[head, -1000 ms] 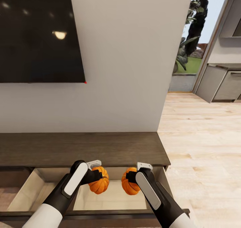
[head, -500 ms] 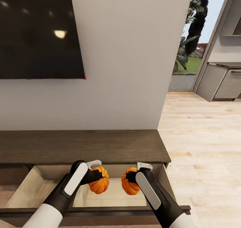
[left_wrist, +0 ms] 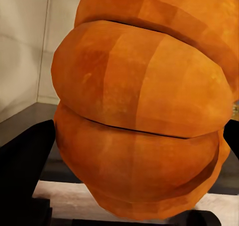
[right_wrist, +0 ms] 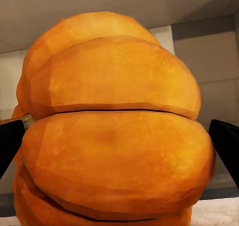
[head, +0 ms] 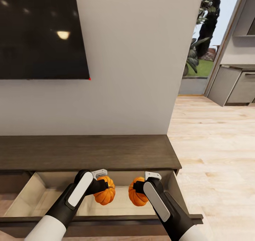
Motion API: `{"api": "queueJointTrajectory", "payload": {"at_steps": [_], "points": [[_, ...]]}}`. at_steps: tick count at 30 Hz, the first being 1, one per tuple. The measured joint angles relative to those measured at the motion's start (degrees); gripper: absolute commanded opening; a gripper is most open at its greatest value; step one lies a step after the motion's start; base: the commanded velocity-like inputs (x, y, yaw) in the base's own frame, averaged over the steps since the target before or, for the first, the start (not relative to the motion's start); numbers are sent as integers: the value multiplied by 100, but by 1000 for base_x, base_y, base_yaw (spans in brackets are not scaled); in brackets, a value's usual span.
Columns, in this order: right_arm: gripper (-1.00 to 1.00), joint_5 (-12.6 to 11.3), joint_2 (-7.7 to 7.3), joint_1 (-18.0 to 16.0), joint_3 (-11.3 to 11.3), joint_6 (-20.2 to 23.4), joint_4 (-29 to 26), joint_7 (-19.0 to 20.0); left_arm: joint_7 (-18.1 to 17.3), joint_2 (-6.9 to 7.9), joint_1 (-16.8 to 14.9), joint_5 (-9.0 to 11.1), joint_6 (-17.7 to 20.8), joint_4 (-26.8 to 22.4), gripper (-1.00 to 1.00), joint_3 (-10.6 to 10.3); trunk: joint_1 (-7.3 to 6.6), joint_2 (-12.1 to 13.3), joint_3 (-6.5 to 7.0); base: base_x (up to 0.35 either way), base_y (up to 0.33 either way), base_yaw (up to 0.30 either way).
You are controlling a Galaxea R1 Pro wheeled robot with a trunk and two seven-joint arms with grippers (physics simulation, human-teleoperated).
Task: Place each of the two pumpkins and all three candles from the living room inside a cabinet in the living room (use any cabinet), then make sure every cabinet is closed, and position the cauldron so it is next to a table in the living room.
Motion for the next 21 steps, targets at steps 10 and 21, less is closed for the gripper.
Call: {"api": "queueJointTrajectory", "payload": {"at_steps": [10, 21], "points": [[-100, 2, -8, 0, 0, 3, 21, -3, 48, -15, 4, -62, -36, 0, -100, -22, 220, -401, -180, 0, 0, 0], [-100, 118, 10, 0, -1, -61, 61, -181, 50, -16, 4, -80, -373, 0, -100, -77, 461, -842, -377, 0, 0, 0]]}}
